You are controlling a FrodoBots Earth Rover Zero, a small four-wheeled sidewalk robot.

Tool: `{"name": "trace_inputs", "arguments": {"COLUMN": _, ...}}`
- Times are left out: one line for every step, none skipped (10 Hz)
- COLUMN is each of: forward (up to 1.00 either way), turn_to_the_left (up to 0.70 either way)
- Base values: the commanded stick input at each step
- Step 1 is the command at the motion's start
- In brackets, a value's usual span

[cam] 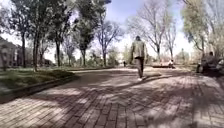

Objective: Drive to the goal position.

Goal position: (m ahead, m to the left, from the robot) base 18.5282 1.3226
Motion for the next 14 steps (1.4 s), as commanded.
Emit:
{"name": "trace_inputs", "arguments": {"forward": 0.7, "turn_to_the_left": 0.0}}
{"name": "trace_inputs", "arguments": {"forward": 0.7, "turn_to_the_left": 0.0}}
{"name": "trace_inputs", "arguments": {"forward": 0.62, "turn_to_the_left": 0.0}}
{"name": "trace_inputs", "arguments": {"forward": 0.11, "turn_to_the_left": 0.0}}
{"name": "trace_inputs", "arguments": {"forward": 0.0, "turn_to_the_left": 0.0}}
{"name": "trace_inputs", "arguments": {"forward": 0.0, "turn_to_the_left": 0.0}}
{"name": "trace_inputs", "arguments": {"forward": 0.0, "turn_to_the_left": 0.0}}
{"name": "trace_inputs", "arguments": {"forward": 0.0, "turn_to_the_left": 0.0}}
{"name": "trace_inputs", "arguments": {"forward": 0.0, "turn_to_the_left": 0.0}}
{"name": "trace_inputs", "arguments": {"forward": 0.0, "turn_to_the_left": 0.0}}
{"name": "trace_inputs", "arguments": {"forward": 0.0, "turn_to_the_left": 0.0}}
{"name": "trace_inputs", "arguments": {"forward": 0.0, "turn_to_the_left": 0.0}}
{"name": "trace_inputs", "arguments": {"forward": 0.0, "turn_to_the_left": 0.0}}
{"name": "trace_inputs", "arguments": {"forward": 0.04, "turn_to_the_left": 0.0}}
